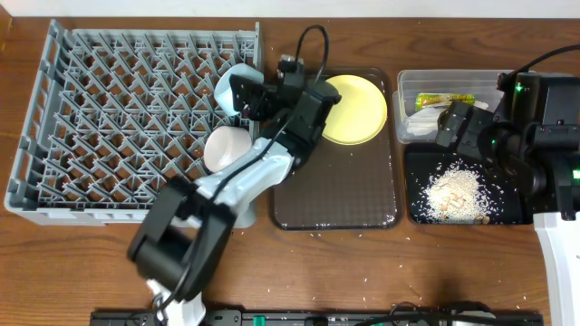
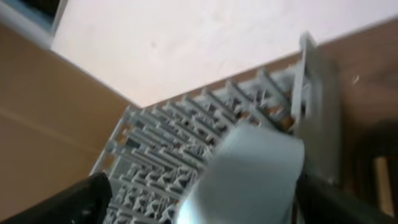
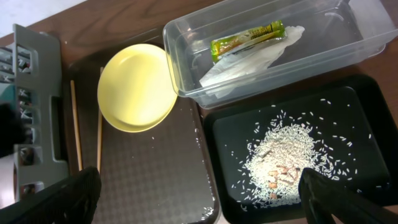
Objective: Sort waste into correct bins and load items into the dishwasher
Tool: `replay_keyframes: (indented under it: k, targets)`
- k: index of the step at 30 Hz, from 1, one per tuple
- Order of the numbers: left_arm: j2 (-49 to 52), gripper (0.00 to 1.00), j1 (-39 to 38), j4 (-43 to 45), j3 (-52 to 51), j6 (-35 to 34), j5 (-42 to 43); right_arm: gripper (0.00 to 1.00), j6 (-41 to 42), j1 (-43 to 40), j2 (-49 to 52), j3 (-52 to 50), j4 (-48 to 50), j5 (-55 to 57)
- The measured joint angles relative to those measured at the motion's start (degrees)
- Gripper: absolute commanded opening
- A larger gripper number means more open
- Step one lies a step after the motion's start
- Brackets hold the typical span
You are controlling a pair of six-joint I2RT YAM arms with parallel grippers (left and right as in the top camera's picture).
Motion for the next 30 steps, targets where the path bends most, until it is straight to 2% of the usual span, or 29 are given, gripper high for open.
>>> replay_keyframes:
  k: [2,3,5,7,10,14,20,25,30]
  targets:
    - [-6.78,0.95,0.00,-5.75,0.17,-3.63,6.10,0.99,-0.02,0.00,0.02,-0.02,0.02,0.00]
    - [-12.74,0.94,0.15,-10.56,0.39,-7.61,12.94,0.99,0.00,0.00,0.02,-0.02,0.00,0.00]
    - [-17.16,0.91,0.61,-15.08,0.72,-12.33,20.65,0.99,-0.02,0.00,0.02,-0.02,0.00,0.00]
    - [-20.61,0.86,1.88,-18.93,0.85,-20.06,29.88,0.99,0.00,0.00,0.02,-0.02,0.00,0.00]
    - [-19.26,0.82,3.28,-21.92,0.87,-30.99,44.96,0.99,-0.02,0.00,0.02,-0.02,0.00,0.00]
    - [-12.00,0.75,1.07,-22.56,0.87,-41.81,56.59,0.99,0.00,0.00,0.02,-0.02,0.00,0.00]
    - [-4.31,0.60,-3.48,-20.90,0.87,-51.80,60.96,0.99,0.00,0.00,0.02,-0.02,0.00,0.00]
    - [1.36,0.58,-4.09,-18.23,0.85,-59.80,61.22,0.99,0.00,0.00,0.02,-0.02,0.00,0.00]
    - [3.85,0.58,-4.09,-17.42,0.85,-63.19,59.93,0.99,-0.02,0.00,0.02,-0.02,0.00,0.00]
